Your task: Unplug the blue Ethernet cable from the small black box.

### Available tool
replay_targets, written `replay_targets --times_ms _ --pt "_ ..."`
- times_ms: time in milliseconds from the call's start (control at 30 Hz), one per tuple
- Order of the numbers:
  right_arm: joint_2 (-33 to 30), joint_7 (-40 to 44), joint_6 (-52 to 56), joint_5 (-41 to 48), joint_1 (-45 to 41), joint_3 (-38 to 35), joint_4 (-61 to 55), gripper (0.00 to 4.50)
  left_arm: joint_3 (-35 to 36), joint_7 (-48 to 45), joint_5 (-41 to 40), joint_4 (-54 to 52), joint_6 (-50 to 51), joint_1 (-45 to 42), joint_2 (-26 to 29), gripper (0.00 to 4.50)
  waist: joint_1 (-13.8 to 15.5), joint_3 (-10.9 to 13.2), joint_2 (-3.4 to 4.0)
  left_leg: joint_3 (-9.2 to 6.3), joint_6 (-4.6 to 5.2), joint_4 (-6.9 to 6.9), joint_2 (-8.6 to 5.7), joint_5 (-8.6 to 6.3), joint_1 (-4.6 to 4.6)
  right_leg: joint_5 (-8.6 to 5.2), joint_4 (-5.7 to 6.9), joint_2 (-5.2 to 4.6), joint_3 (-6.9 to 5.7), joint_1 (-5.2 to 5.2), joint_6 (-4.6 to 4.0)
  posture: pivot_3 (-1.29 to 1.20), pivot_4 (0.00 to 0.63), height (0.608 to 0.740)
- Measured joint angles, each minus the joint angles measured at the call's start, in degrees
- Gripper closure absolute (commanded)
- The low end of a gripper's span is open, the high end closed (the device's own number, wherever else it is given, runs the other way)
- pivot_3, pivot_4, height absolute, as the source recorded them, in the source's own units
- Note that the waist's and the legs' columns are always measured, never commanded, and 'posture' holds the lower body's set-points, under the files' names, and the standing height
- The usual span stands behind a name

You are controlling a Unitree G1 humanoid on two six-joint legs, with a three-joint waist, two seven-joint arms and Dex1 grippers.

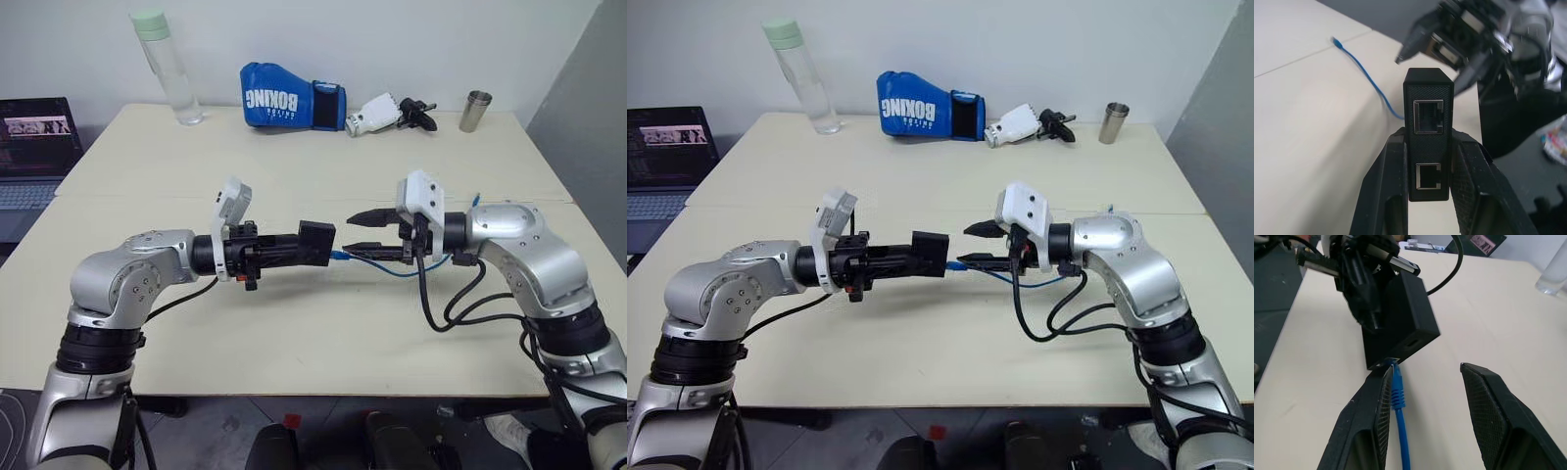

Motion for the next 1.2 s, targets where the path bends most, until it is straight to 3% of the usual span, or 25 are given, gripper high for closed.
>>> replay_targets --times_ms 333,1200 --pt "-1.6 8.0 13.2 7.1 -4.6 2.9 2.8 2.21 -0.7 -1.3 2.0 -3.2 -2.6 -0.3 0.2 3.72 0.1 0.0 0.05 -0.42 0.01 0.1 0.0 0.0 -0.71 -0.01 0.01 0.0 -0.38 -0.48 -0.02 0.0 0.15 0.74" --pt "1.8 10.0 13.2 4.8 -8.1 7.0 9.5 2.21 -0.7 -2.3 3.3 -4.5 -2.7 -0.1 0.5 3.72 0.1 0.1 0.08 -0.79 0.01 0.1 0.0 0.0 -0.8 -0.04 0.02 -0.01 -1.03 -0.4 -0.08 0.0 0.15 0.74"
